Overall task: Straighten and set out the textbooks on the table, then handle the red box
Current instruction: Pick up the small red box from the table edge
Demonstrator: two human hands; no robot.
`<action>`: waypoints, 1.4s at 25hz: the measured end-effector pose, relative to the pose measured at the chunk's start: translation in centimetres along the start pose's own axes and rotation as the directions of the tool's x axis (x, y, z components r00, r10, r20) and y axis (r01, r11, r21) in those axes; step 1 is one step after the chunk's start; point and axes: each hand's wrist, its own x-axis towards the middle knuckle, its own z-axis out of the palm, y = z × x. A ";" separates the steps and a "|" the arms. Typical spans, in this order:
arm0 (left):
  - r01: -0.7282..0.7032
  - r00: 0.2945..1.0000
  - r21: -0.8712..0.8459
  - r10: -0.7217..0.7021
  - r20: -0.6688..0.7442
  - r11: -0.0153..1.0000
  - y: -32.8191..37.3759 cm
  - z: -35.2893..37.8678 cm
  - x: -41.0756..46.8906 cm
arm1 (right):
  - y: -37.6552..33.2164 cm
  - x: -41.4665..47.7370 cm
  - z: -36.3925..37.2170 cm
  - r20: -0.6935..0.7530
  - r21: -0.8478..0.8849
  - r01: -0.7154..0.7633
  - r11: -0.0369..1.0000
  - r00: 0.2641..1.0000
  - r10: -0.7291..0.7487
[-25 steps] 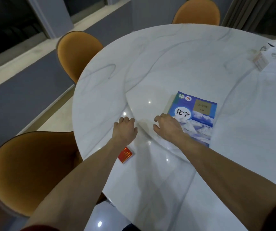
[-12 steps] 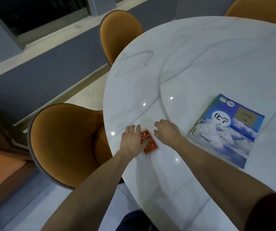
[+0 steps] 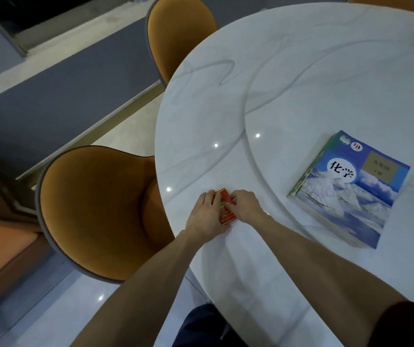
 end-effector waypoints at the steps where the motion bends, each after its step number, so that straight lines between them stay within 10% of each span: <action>1: -0.002 1.000 -0.019 0.002 0.002 1.000 0.1 -0.2 -0.1 | 0.0 -0.1 0.0 -0.007 0.044 -0.015 0.999 1.000 0.016; 18: -0.359 0.933 -0.067 0.354 -0.070 0.931 13.6 -4.1 3.0 | 7.5 -7.0 -10.9 -0.386 0.223 -0.116 0.968 0.901 0.197; 35: -0.751 0.646 -0.059 0.750 0.142 0.658 40.1 6.5 -0.3 | 29.6 -25.4 -15.4 -0.511 0.635 -0.319 0.704 0.510 0.692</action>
